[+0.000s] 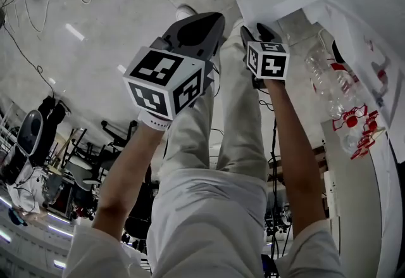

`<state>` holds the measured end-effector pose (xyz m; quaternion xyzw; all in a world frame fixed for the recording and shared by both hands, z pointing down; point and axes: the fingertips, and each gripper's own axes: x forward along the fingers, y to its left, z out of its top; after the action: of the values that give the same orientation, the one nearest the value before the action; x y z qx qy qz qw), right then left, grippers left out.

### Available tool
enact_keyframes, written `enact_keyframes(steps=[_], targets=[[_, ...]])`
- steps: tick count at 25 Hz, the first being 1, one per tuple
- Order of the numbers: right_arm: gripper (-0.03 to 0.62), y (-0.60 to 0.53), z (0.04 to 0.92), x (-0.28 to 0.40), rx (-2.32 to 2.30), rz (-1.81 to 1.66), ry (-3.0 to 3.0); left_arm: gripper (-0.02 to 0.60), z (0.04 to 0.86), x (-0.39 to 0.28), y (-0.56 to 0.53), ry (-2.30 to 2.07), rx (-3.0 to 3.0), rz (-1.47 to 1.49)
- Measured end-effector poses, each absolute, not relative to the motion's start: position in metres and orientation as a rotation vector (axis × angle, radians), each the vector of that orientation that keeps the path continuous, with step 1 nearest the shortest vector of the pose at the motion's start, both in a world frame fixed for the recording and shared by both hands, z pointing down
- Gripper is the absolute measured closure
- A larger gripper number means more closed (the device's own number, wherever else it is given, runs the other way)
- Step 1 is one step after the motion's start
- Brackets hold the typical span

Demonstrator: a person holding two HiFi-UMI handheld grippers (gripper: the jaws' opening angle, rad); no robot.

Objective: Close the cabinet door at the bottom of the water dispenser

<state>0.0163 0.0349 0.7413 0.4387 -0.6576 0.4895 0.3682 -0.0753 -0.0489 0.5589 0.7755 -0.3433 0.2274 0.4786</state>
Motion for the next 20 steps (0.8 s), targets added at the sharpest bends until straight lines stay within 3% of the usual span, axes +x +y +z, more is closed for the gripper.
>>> enact_keyframes(steps=[20], targets=[[0.395,0.098,0.746,0.087,1.168,1.299,-1.561,0.580,0.556,-0.019,-0.037,-0.723,1.955,0.639]])
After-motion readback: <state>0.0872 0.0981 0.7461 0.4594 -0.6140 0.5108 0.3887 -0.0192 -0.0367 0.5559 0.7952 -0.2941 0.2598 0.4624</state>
